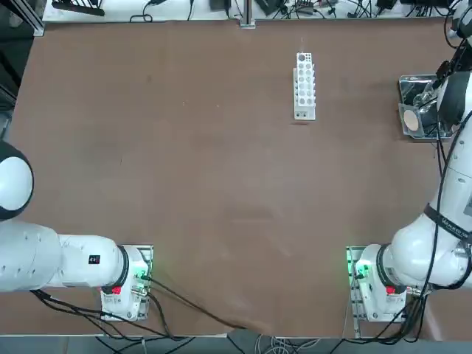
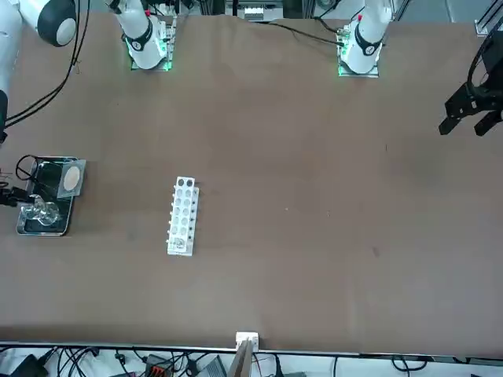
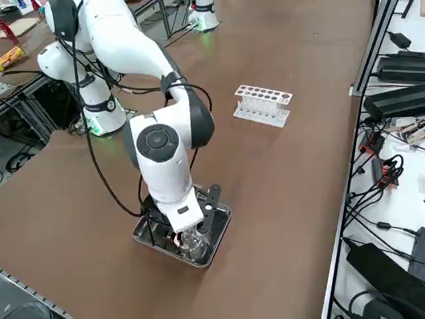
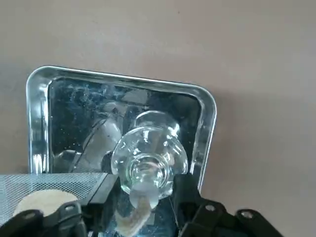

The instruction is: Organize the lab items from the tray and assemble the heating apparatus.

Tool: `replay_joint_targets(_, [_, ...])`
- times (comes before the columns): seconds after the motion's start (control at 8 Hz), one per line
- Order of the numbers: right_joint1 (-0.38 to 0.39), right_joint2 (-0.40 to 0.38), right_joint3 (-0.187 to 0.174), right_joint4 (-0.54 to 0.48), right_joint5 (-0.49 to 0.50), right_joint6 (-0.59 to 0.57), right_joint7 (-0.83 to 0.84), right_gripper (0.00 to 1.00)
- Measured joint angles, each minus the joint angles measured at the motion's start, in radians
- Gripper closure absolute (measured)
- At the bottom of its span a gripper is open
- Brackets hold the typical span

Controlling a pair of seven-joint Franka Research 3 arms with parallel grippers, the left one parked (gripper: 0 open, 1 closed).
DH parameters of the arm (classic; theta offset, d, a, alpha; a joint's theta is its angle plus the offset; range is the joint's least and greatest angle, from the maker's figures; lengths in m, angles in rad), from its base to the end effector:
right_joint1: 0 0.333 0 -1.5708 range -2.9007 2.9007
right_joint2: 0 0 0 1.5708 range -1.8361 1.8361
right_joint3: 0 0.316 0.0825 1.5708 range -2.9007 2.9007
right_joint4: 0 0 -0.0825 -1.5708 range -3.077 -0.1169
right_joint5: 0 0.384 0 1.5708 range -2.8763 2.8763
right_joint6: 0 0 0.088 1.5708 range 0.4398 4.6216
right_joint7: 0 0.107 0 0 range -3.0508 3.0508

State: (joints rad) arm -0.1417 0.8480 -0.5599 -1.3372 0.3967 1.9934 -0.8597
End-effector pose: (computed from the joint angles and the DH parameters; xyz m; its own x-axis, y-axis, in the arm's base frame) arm 0.6256 -0.3752 0.2642 0.9883 0.1249 -0.0873 0.1248 -0.9922 -0.0065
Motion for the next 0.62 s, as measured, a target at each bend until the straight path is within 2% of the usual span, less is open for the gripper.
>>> replay_joint_targets(0.38, [0.0,0.0,0.006,-0.001,0.0,0.002,0.0,0.46])
replay_joint_targets(0.62, [0.0,0.0,0.006,-0.001,0.0,0.002,0.0,0.51])
